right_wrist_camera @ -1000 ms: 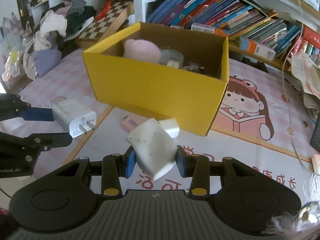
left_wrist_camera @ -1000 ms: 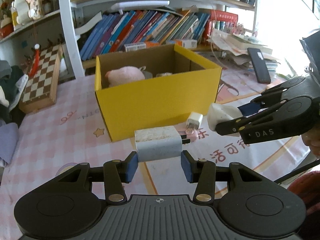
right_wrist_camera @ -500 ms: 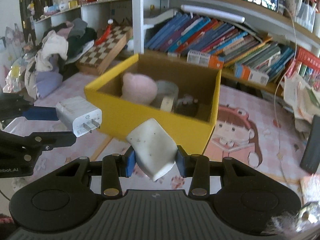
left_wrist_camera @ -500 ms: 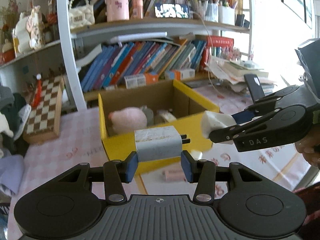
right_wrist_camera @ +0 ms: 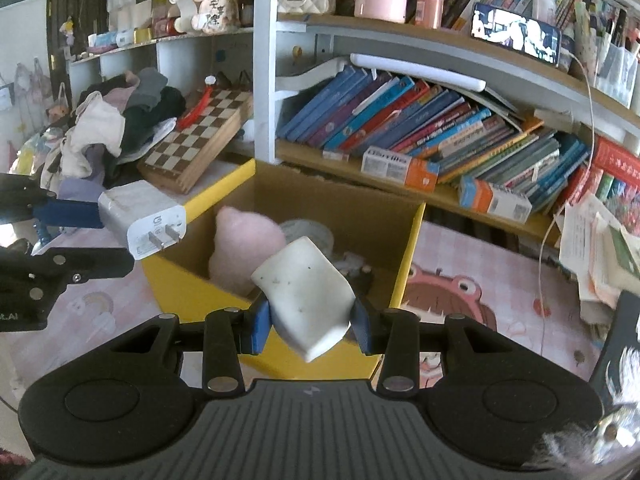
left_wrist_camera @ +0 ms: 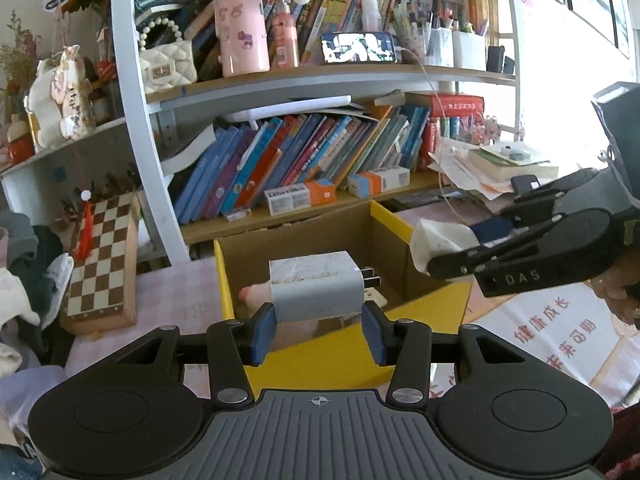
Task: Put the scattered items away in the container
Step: 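Carry both white chargers up over the yellow box with both grippers, then open both grippers to drop the chargers into the box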
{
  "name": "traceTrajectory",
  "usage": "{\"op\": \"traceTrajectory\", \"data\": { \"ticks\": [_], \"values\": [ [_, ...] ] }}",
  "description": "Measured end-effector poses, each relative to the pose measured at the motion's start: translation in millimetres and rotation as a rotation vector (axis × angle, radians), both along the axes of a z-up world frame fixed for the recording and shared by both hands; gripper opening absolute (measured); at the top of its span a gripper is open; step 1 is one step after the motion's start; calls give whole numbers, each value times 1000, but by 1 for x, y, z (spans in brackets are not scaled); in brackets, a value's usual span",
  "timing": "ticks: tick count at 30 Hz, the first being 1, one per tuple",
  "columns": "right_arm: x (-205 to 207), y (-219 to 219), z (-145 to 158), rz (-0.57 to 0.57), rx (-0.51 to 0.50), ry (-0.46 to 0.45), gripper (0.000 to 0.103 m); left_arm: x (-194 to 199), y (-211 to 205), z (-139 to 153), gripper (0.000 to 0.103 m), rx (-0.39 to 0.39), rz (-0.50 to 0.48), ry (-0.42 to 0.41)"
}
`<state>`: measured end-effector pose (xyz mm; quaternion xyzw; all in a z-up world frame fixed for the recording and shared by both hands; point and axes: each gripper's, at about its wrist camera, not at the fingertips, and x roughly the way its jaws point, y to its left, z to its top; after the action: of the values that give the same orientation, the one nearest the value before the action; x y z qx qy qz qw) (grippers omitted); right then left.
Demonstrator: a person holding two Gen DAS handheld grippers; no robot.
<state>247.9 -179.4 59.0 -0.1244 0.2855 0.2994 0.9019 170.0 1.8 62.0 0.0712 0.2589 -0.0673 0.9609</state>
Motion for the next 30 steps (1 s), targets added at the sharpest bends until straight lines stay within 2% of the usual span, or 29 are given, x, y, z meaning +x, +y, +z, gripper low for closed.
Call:
{"op": "traceTrajectory", "data": {
  "ticks": [8, 14, 18, 24, 30],
  "values": [
    [34, 5, 5, 21, -1, -23, 38, 32, -6, -10, 45, -6, -5, 60],
    [63, 15, -5, 74, -48, -12, 39, 55, -8, -20, 45, 3, 0, 116],
    [83, 29, -12, 134, -117, -22, 39, 69, -8, -26, 45, 3, 12, 152],
    [109, 54, -28, 250, -291, -70, 39, 87, -9, -37, 45, 10, 40, 206],
    [127, 72, -42, 368, -385, -91, 39, 101, -13, -44, 45, 16, 42, 248]
  ]
}}
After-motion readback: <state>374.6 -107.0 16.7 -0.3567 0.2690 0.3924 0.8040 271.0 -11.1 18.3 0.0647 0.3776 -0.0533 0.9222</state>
